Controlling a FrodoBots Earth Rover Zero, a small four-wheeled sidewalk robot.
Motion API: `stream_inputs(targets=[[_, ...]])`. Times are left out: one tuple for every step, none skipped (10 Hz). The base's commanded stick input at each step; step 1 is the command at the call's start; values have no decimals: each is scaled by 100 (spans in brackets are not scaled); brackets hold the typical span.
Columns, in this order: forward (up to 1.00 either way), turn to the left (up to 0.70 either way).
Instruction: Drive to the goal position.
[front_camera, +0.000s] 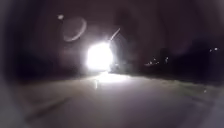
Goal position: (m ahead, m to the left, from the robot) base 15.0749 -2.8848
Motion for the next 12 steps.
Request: stream_inputs(targets=[[100,3],[100,4],[100,4],[100,5],[100,5],[100,5],[100,5],[100,5],[100,5],[100,5],[100,5],[100,6]])
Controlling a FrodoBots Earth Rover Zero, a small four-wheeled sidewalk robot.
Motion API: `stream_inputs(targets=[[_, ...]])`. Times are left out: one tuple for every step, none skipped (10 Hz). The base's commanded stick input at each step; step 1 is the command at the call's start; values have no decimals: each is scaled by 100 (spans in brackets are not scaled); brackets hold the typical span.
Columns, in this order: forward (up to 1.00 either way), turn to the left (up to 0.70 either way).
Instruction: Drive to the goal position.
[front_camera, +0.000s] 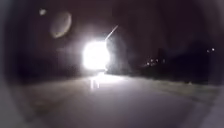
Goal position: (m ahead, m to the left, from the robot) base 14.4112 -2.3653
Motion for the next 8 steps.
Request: stream_inputs(targets=[[100,9],[100,11],[100,11],[100,10],[100,11],[100,11],[100,11],[100,11]])
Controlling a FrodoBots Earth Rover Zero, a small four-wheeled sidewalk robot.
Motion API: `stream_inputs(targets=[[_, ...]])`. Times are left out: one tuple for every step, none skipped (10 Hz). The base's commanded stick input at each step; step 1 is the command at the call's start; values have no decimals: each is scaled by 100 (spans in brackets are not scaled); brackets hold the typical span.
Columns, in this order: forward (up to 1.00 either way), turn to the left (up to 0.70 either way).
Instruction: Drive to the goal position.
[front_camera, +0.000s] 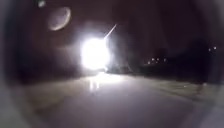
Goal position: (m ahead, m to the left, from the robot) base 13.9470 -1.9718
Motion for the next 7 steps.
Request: stream_inputs(targets=[[100,11],[100,10],[100,9],[100,9],[100,9],[100,10],[100,7]])
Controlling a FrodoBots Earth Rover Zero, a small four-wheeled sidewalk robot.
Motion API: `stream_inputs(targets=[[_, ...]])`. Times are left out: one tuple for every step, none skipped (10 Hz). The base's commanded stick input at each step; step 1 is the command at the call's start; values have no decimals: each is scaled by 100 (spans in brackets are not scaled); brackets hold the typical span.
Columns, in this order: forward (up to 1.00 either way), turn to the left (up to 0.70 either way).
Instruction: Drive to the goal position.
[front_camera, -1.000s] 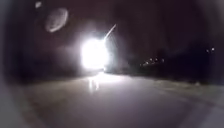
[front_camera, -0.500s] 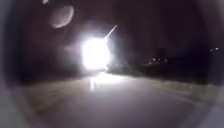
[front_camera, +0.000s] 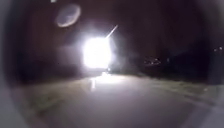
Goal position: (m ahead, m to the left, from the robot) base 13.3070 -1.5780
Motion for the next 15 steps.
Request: stream_inputs(targets=[[100,4],[100,3],[100,4],[100,4],[100,4],[100,4],[100,4],[100,4],[100,4],[100,3],[100,3],[100,3],[100,3],[100,3],[100,3]])
